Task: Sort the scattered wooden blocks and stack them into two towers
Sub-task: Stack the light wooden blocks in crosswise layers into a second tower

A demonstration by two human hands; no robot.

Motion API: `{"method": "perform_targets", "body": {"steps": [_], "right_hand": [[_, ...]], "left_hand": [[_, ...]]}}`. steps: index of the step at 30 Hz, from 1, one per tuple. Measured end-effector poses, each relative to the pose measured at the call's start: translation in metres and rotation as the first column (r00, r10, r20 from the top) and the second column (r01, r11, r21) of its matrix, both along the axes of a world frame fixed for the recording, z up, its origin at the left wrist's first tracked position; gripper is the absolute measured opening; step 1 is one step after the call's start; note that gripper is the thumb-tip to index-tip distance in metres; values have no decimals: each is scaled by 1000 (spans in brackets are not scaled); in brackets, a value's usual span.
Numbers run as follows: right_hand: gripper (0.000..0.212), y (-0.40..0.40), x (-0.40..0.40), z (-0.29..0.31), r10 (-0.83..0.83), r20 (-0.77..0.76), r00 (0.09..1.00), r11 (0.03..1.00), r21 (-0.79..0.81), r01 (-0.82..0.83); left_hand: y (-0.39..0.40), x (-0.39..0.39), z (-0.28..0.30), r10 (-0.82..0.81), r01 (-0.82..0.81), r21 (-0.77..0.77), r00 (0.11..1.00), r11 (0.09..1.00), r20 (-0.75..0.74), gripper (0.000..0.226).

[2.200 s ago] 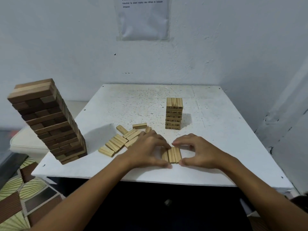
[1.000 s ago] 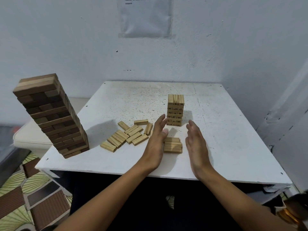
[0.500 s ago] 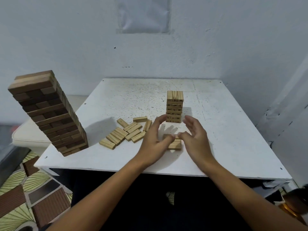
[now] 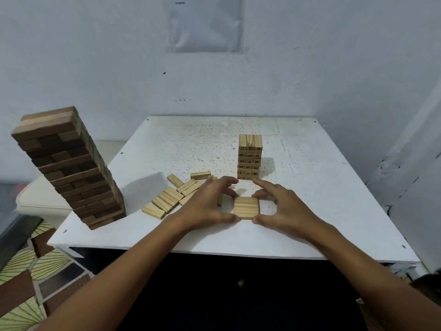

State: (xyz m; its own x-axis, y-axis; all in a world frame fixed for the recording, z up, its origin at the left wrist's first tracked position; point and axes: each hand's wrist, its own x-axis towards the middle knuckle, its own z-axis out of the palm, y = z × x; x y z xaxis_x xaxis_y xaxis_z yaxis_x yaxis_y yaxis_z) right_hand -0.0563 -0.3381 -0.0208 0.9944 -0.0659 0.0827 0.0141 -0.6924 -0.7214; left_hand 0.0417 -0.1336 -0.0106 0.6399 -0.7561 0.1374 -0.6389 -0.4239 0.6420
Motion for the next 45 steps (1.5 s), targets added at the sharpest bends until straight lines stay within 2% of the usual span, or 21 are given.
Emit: {"method": "perform_targets", "body": {"steps": [4, 7, 10, 14, 21, 30, 35, 39, 42, 45], "right_hand": [[79, -1, 2, 10, 29, 141, 990, 999, -20, -27], [69, -6, 10, 34, 32, 277, 960, 998, 37, -44], [63, -15, 29, 62, 19, 340, 940, 997, 60, -42], [63, -30, 63, 87, -10, 331, 944, 997, 80, -18], [64, -50, 98, 86, -35, 252, 967, 991, 133, 2], [65, -54, 104, 78, -29, 219, 975, 992, 125, 1], [66, -53, 103, 78, -28, 218, 975, 992, 126, 0], [72, -54, 100, 79, -23, 211, 977, 996, 93, 3], [70, -52, 94, 85, -47, 249, 967, 998, 57, 34], [55, -41, 80, 94, -73, 357, 931, 997, 26, 68]], "left_hand": [[-3, 5, 9, 15, -17, -119, 1000, 993, -19, 70], [-8, 12, 34, 22, -28, -242, 999, 970, -28, 64], [-18, 28, 61, 28, -35, -311, 999, 950, -29, 60], [-37, 58, 86, 41, -45, -319, 999, 947, -21, 58], [-56, 90, 87, 62, -76, -249, 996, 965, -64, 58], [-58, 95, 77, 61, -84, -236, 993, 968, -102, 60], [-58, 96, 74, 61, -84, -237, 993, 968, -102, 53], [-55, 97, 74, 61, -80, -226, 994, 971, -89, 59], [-49, 95, 76, 83, -98, -230, 994, 968, -72, 66], [-37, 89, 75, 136, -142, -257, 990, 956, -44, 56]]}}
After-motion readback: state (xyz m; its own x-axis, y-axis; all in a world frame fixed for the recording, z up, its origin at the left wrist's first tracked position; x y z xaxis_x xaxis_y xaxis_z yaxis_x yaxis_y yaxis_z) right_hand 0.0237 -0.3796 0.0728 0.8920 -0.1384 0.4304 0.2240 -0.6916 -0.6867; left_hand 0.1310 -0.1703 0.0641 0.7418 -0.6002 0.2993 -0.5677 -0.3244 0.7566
